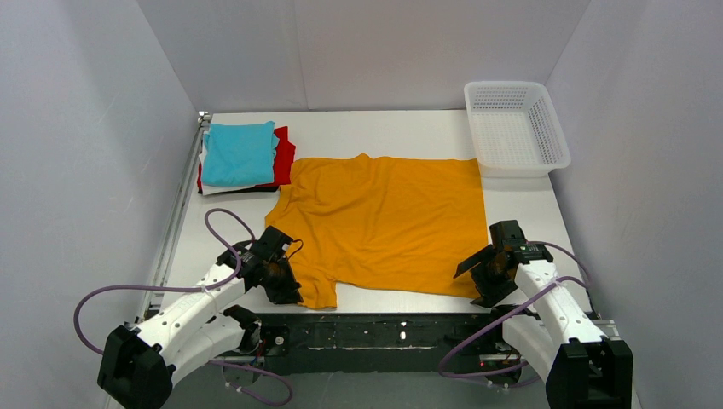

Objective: Fold and stack the t-shirts
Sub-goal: Flatten out the tshirt

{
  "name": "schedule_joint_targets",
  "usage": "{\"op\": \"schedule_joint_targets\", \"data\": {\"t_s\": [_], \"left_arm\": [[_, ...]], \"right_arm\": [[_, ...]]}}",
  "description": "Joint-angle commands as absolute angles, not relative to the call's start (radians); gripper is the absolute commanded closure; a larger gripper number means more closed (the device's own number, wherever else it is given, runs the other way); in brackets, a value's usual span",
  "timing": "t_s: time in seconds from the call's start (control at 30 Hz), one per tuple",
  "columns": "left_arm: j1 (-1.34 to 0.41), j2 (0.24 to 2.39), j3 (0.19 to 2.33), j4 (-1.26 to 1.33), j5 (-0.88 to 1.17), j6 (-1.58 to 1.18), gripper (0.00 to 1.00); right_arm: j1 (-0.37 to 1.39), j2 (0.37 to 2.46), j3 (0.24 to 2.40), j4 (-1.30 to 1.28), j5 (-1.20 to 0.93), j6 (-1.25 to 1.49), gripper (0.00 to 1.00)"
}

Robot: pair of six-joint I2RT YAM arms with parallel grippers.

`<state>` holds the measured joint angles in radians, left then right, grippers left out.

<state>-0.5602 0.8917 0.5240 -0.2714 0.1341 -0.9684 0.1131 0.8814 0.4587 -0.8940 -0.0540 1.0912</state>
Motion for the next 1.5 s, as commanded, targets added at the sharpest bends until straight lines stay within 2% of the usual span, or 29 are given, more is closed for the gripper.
{"op": "schedule_joint_targets", "data": {"t_s": [0.0, 0.2, 0.43, 0.53, 0.6, 0.73, 0.8, 1.1, 1.47], "left_arm": [[-0.56, 0.887, 0.544, -0.39, 0.125, -0.985, 1.0], [-0.56, 0.88, 0.548, -0.401, 0.104, -0.981, 1.0], [-0.561, 0.87, 0.554, -0.425, 0.071, -0.986, 1.0], [-0.56, 0.864, 0.553, -0.428, 0.065, -0.988, 1.0], [-0.56, 0.867, 0.554, -0.431, 0.063, -0.988, 1.0], [-0.56, 0.871, 0.564, -0.44, 0.051, -0.988, 1.0], [-0.56, 0.864, 0.574, -0.449, 0.036, -0.982, 1.0], [-0.56, 0.8, 0.795, -0.481, -0.117, -0.847, 1.0], [-0.56, 0.838, 1.267, -0.442, -0.284, -0.604, 1.0]], "right_arm": [[0.11, 0.914, 0.434, -0.831, -0.012, 1.16, 0.22], [0.11, 0.985, 0.485, -0.834, 0.195, 1.138, 0.25], [0.097, 1.036, 0.511, -0.825, 0.313, 1.092, 0.35], [0.089, 1.023, 0.501, -0.781, 0.304, 1.057, 0.55], [0.086, 1.013, 0.487, -0.737, 0.263, 1.027, 0.62], [0.085, 1.001, 0.473, -0.704, 0.237, 0.995, 0.82], [0.086, 0.985, 0.477, -0.7, 0.225, 0.977, 0.98], [0.086, 0.776, 0.683, -0.731, 0.219, 0.762, 0.99], [0.086, 0.719, 1.178, -0.823, 0.205, 0.591, 0.99]]}}
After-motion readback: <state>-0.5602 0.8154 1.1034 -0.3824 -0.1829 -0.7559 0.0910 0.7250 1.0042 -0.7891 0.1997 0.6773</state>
